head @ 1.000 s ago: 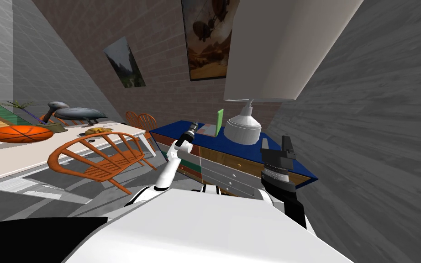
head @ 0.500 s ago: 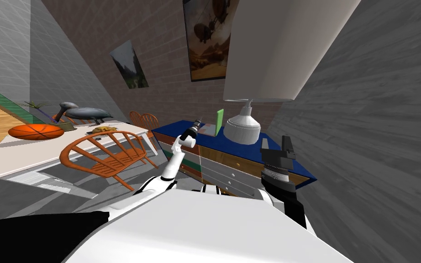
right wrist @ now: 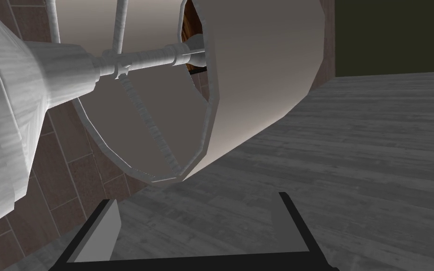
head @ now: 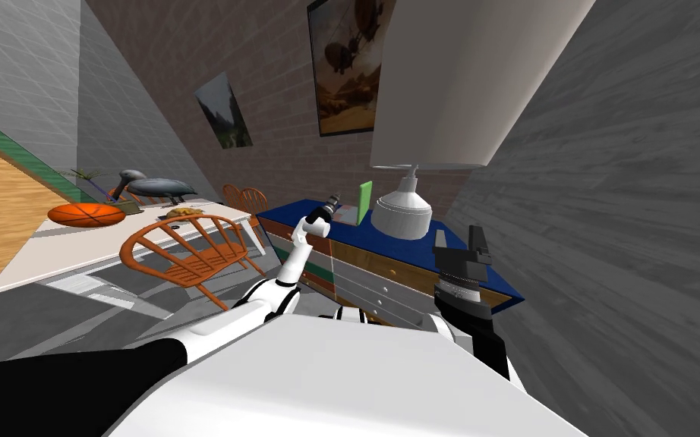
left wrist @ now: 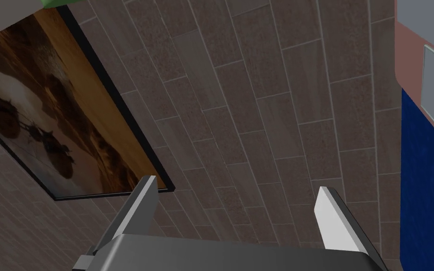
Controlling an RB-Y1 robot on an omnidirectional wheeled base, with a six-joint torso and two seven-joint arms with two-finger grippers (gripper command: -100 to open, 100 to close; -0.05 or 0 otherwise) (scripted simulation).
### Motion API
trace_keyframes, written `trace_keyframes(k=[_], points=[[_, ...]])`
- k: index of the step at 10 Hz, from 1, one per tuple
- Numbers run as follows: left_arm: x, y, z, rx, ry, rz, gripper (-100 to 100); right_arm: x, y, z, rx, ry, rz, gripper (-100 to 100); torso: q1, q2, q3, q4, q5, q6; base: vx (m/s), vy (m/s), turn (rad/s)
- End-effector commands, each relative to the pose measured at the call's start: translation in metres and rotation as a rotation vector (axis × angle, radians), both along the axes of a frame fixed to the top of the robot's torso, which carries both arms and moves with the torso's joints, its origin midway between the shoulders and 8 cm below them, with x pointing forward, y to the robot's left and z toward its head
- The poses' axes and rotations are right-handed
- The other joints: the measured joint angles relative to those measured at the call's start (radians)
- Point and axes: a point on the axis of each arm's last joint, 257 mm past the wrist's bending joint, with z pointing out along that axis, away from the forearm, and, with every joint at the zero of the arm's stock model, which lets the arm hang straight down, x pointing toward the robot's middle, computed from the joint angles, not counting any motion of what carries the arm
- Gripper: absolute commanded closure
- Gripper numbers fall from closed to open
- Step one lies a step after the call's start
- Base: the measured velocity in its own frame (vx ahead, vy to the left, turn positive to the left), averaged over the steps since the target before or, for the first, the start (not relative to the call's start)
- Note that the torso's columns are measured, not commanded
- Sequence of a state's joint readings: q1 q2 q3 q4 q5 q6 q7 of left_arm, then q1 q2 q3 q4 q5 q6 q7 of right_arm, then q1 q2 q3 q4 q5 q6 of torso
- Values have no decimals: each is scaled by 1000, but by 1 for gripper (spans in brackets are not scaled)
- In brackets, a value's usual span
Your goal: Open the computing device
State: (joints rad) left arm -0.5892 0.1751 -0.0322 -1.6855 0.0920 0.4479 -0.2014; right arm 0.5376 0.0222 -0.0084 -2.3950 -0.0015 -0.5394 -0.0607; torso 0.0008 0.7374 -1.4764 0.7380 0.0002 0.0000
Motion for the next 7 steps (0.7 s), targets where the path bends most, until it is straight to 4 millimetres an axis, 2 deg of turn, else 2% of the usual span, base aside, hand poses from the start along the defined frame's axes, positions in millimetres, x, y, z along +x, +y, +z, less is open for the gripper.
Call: trace_keyframes(k=[1,2,3,4,5,6,7], points=[[12,-19,9,19,29,-13,-100,0,0,0,0,0,0,0,0,0,0,0,0,0,-16,-38,35],[20,-25,-3,35,81,-13,-100,0,0,0,0,0,0,0,-1,0,0,0,0,0,-27,-44,78],[21,-31,12,37,60,-21,-100,0,0,0,0,0,0,0,-1,1,1,0,0,0,-23,-41,39],[29,-37,0,54,113,-20,-100,0,0,0,0,0,0,0,-1,1,1,0,0,0,-30,-49,63],[29,-43,16,56,91,-28,-100,0,0,0,0,0,0,0,-1,1,1,0,0,0,-20,-39,33],[35,-48,5,74,140,-26,-100,0,0,0,0,0,0,0,-1,1,0,0,0,0,-22,-44,70],[36,-54,19,77,122,-33,-100,0,0,0,0,0,0,0,-1,0,0,0,0,0,-21,-36,42]])
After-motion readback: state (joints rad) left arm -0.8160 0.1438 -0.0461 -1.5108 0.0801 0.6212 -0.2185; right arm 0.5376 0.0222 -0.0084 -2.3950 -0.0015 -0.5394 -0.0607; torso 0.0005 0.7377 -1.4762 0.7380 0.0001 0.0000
